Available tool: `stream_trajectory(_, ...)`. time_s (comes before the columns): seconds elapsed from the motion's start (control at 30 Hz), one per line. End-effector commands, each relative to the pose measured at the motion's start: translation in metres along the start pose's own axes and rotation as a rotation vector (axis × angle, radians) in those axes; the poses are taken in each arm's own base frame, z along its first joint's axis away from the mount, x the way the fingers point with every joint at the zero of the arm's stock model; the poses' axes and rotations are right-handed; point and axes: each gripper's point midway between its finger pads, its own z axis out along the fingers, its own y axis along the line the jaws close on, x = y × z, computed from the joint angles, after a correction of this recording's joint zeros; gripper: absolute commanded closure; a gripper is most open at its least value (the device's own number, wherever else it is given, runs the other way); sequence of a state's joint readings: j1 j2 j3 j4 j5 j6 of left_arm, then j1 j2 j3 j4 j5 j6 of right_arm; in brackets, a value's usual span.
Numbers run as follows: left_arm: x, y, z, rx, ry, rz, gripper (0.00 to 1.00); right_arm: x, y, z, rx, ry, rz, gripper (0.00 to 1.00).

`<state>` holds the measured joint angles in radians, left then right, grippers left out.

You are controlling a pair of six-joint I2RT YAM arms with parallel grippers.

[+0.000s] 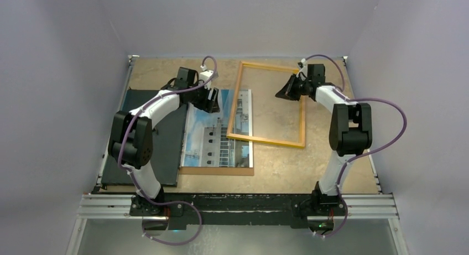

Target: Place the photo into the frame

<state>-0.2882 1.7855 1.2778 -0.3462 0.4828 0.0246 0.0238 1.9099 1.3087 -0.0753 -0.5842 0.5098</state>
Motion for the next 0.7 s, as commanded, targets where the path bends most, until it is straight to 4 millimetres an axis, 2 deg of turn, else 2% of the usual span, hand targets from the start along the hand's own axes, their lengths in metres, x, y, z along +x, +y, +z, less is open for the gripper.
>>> stream_trajectory(0.0,0.002,0.002,-0.004,-0.007,0.012,0.040,0.34,-0.027,-0.001,-0.009,0.061,-0.049,-0.092,0.98)
stream_trajectory(0.33,0.010,0.006,0.002,-0.007,0.038,0.043,0.37,-0.030,-0.021,-0.006,0.124,-0.027,-0.120,1.00)
stream_trajectory(0.5,0.010,0.005,0.003,0.000,0.039,0.040,0.39,-0.032,-0.023,-0.007,0.141,-0.022,-0.127,1.00)
stream_trajectory(0.53,0.010,0.005,0.004,0.002,0.041,0.040,0.39,-0.039,-0.032,-0.013,0.164,-0.037,-0.120,1.00)
stream_trajectory(0.67,0.009,0.005,0.006,0.011,0.041,0.033,0.40,-0.044,-0.035,-0.016,0.175,-0.036,-0.128,1.00)
